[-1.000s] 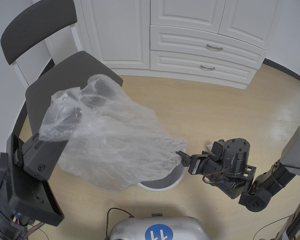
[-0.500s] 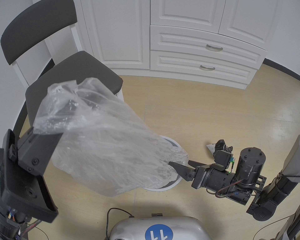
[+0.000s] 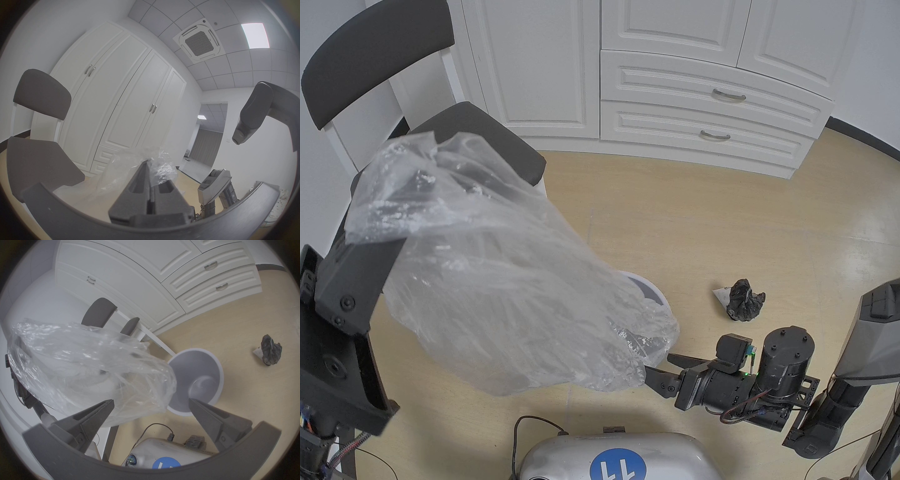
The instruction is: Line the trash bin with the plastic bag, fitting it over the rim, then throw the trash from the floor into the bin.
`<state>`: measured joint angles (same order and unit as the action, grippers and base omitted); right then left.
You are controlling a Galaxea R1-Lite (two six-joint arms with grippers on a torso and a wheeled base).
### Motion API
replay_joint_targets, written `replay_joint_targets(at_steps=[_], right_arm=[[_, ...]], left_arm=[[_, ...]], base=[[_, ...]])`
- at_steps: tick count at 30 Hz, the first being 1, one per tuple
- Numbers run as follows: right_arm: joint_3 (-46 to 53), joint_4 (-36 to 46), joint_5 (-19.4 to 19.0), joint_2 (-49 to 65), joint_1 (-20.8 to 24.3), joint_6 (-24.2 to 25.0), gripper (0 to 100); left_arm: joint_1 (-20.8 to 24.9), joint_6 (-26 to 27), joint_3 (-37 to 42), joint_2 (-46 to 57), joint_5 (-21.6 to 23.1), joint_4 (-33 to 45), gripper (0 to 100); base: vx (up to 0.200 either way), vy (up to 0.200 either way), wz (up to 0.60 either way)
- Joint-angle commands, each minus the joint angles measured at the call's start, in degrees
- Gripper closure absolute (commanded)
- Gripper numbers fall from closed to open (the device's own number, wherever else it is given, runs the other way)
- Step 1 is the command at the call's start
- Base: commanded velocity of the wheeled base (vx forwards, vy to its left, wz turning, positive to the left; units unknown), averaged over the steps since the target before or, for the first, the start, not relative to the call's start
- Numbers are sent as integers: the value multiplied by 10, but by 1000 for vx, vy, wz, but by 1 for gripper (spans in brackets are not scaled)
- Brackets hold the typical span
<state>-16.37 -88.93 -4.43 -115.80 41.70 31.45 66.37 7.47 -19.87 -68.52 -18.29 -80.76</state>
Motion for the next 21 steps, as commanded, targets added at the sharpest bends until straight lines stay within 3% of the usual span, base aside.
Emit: replay_joint_targets(at_steps=[1, 6, 14, 21], right_arm=[[-2, -11, 1, -14, 3, 2, 0], [-16, -11, 4, -14, 3, 7, 0], [-50, -11, 48, -9, 14, 62, 0], [-53, -11, 54, 9, 21, 82, 0]], left_arm=[[5, 0, -3, 5, 0, -1, 100], [10, 0, -3, 6, 0, 0, 100], [10, -1, -3, 4, 0, -1, 100], [13, -1, -3, 4, 0, 0, 100]], base=[[0, 0, 0], [0, 0, 0], [0, 0, 0], [0, 0, 0]])
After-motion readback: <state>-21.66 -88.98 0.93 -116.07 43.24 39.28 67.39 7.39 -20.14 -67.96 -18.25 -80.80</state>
